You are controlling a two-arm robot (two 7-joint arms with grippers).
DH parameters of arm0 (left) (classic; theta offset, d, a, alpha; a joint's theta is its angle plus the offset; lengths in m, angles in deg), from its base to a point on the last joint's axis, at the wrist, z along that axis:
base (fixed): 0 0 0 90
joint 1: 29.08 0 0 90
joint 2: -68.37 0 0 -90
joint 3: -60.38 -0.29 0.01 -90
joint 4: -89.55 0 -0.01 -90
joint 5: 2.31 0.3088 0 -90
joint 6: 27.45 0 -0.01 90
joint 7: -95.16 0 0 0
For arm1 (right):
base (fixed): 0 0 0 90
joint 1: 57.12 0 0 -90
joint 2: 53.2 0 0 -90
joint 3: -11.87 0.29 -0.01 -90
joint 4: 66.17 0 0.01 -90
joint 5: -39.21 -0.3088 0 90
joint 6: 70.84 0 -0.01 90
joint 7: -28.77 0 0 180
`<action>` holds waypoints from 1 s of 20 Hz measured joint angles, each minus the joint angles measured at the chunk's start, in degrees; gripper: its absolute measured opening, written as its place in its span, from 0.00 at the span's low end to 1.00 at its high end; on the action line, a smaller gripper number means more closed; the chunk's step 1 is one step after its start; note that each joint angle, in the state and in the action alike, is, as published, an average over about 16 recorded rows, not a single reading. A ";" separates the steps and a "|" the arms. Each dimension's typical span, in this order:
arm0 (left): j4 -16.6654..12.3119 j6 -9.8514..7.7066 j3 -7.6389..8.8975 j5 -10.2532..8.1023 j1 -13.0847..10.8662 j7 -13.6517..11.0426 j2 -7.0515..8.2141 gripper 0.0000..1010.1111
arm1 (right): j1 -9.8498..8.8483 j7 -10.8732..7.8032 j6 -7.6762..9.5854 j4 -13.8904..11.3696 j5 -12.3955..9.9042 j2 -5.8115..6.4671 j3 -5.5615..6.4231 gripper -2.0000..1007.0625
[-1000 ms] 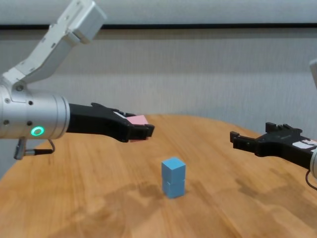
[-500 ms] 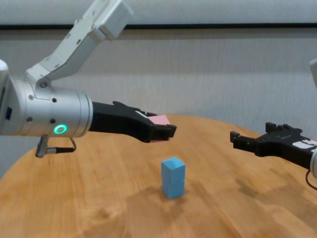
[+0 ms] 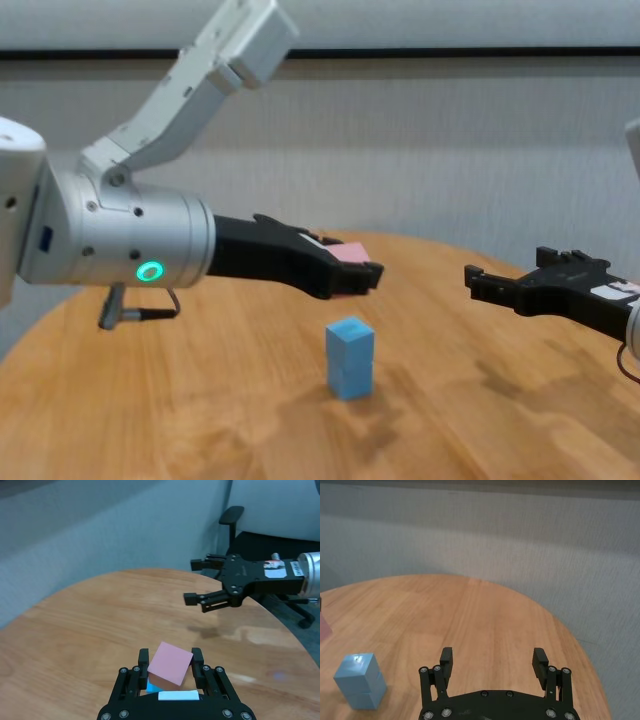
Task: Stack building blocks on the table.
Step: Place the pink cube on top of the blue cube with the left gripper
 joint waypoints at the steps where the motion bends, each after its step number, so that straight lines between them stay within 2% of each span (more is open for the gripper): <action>1: 0.23 0.03 -0.16 -0.04 0.04 -0.04 -0.14 0.52 | 0.00 0.00 0.00 0.00 0.00 0.00 0.00 1.00; 10: 3.62 0.78 -1.10 -0.51 1.09 -0.45 -1.63 0.52 | 0.00 0.00 0.00 0.00 0.00 0.00 0.00 1.00; 20: 8.46 1.76 -0.68 -1.57 3.31 -0.28 -3.43 0.52 | 0.00 0.00 0.00 0.00 0.00 0.00 0.00 1.00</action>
